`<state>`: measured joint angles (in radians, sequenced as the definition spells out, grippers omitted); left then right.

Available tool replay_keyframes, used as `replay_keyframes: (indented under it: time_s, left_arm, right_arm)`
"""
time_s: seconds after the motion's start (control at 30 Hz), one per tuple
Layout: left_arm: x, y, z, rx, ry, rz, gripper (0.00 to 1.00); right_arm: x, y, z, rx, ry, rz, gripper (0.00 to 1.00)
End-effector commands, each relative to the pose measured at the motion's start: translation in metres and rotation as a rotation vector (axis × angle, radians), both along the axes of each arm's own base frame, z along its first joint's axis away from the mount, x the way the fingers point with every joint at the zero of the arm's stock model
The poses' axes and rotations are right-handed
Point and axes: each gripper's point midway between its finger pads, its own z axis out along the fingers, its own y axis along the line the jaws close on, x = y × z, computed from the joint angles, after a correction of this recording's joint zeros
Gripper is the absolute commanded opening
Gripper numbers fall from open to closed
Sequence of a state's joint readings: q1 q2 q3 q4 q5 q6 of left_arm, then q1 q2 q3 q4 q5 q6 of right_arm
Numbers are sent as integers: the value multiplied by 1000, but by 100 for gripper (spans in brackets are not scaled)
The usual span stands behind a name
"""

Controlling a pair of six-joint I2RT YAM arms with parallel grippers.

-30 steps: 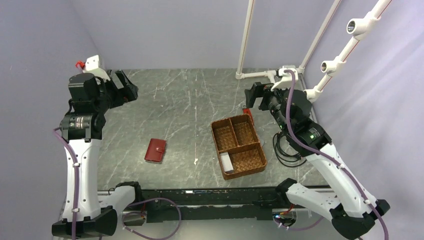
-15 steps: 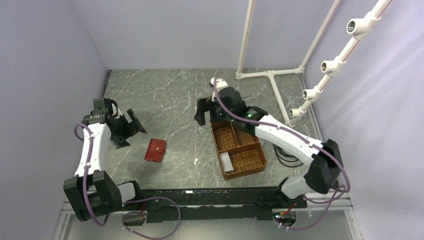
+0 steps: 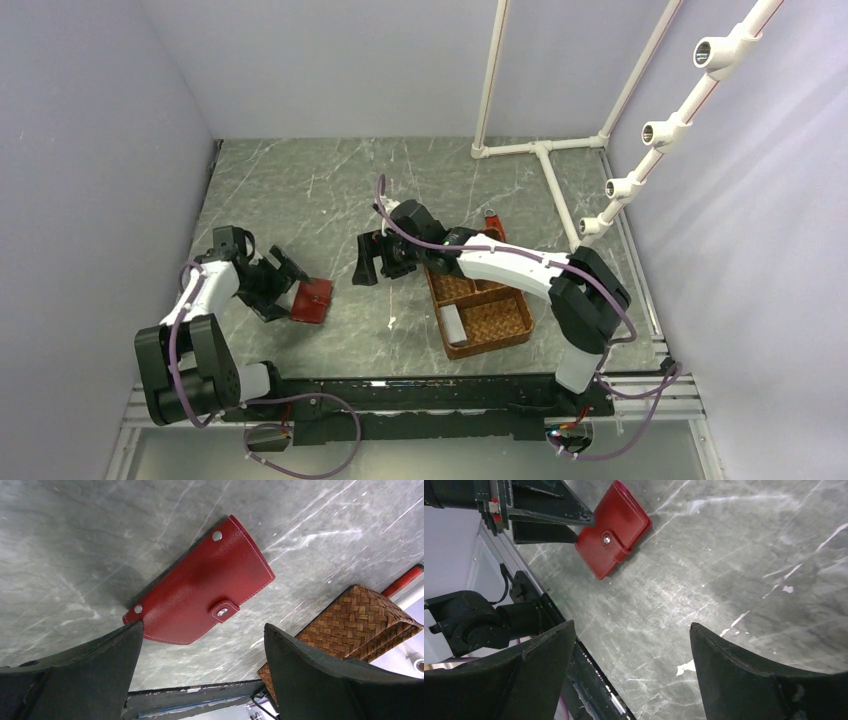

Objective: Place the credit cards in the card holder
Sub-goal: Open the card holder at the center of the board.

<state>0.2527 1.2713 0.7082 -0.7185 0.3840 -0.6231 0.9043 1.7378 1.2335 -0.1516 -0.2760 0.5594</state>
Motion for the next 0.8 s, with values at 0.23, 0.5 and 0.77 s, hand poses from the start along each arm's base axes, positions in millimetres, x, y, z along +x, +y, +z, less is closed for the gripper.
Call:
replay_keyframes:
  time_s: [0.23,0.5,0.77]
  left_arm:
    - [-9,-48,-17,-144,-60,41,79]
    - [-15,-88,7,-209,-186,-20,68]
    - [-16,-49,27,35,-185,26,85]
  right_arm:
    - [-8,23,0,58,15,59,68]
    - [-4,21,-24,5,5,54,52]
    - [14,43,-48,-65,-26,67,51]
